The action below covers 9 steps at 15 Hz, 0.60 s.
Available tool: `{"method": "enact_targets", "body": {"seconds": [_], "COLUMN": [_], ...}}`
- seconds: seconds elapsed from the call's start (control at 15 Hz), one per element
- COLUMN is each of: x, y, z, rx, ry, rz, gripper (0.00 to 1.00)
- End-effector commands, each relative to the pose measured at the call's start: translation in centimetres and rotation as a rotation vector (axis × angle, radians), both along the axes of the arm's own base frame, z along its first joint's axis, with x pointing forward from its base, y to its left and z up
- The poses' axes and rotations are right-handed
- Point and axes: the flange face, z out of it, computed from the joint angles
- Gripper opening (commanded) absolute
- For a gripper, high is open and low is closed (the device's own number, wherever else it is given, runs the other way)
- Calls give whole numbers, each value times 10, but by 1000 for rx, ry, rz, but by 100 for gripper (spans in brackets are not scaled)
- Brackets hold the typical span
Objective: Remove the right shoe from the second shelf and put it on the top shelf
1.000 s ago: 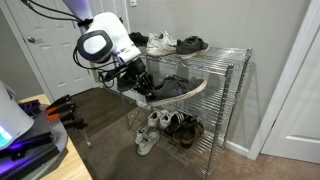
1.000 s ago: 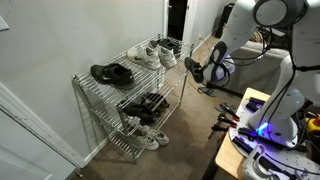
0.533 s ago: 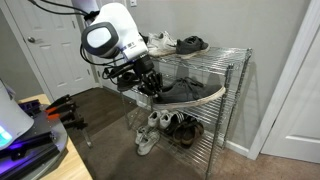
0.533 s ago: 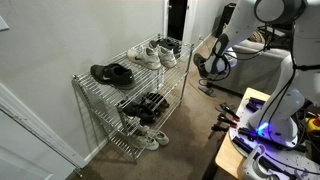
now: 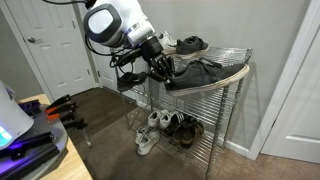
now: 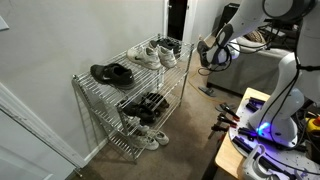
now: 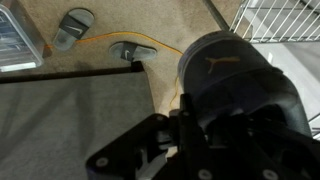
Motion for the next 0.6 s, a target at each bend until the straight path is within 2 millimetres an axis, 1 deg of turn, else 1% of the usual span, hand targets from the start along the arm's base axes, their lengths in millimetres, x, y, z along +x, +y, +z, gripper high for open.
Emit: {"method": "enact_targets", "body": {"seconds": [0.0, 0.27, 0.53], "x": [10, 25, 45], "y": [8, 30, 48], "z": [38, 66, 82], "rx": [-47, -115, -144], "ry": [-104, -148, -165], "rz": [15, 92, 167], "gripper": [3, 3, 3]}}
